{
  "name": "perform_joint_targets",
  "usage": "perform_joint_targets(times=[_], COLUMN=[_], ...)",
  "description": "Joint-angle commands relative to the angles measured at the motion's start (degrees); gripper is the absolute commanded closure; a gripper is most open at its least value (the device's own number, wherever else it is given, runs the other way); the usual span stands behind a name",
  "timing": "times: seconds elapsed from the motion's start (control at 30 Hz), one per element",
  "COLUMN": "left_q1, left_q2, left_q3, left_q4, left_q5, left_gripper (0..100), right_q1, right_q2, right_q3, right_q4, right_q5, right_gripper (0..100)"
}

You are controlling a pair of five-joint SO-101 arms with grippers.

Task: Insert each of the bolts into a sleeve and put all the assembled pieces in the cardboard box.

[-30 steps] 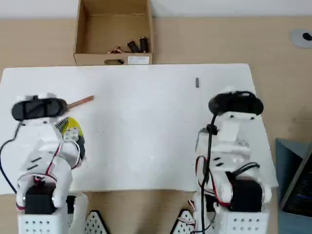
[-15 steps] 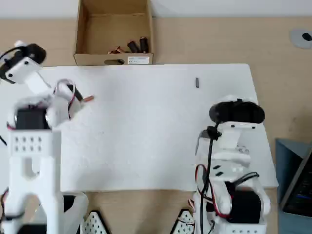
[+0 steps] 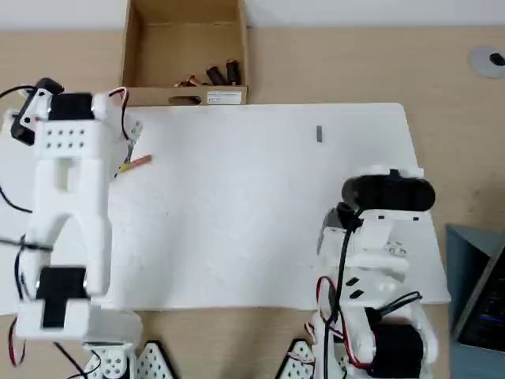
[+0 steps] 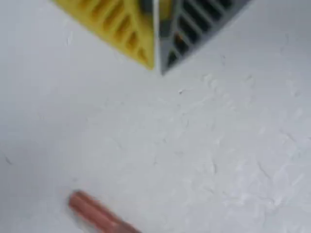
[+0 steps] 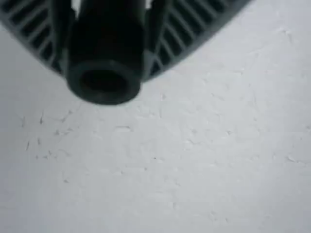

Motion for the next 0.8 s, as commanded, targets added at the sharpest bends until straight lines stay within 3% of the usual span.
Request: perform_joint_targets(times=[0.0,0.2,0.4,0.77], left_q1=[-2.3,-5.4,-5.3,-6.8], left_q2=[5.4,14.5,19.1,32.5], left_q3=[-7.5,-13.3,-15.5,-23.9], left_q4=[1.6,1.8,1.3,1.6], left_q5=[3.4,4.1,4.1,4.1], left_gripper=[99,99,87,86], right_q1=[0.7,0.7,0.7,0.7], right_q2=[-0.4,-2.7,-5.2,-5.6], right_q3=[0.6,3.6,5.0,6.5], right_q4=[-1.2,-1.2,-1.2,-1.3], right_q5=[0.3,0.3,0.3,0.3], right_gripper=[98.9,98.9,98.9,98.9])
